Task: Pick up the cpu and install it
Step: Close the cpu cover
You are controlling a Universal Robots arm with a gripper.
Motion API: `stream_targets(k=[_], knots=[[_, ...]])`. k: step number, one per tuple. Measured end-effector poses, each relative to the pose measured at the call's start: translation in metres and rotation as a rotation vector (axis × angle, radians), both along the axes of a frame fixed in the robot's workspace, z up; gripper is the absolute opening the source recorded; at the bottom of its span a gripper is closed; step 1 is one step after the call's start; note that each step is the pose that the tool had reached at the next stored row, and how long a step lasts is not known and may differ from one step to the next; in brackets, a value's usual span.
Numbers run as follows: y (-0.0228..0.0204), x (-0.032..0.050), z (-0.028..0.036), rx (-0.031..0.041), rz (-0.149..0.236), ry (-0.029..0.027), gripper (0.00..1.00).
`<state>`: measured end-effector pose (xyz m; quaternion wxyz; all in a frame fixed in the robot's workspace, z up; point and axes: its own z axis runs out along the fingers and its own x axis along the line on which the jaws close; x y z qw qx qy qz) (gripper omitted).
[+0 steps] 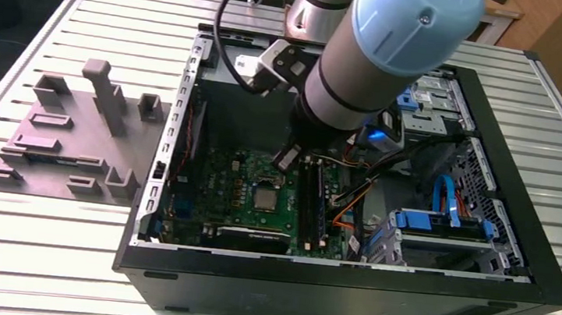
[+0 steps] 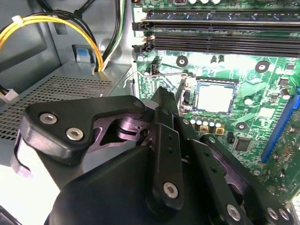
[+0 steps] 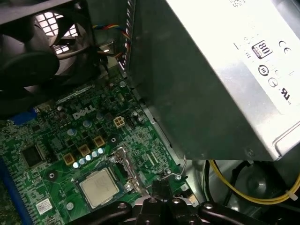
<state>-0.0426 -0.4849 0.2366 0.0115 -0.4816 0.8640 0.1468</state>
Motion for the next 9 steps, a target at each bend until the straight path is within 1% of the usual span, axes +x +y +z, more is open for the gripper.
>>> stream_targets(k=[9], knots=[[-0.0067, 0.0, 0.0, -0.0001, 0.0, 0.0, 0.1]])
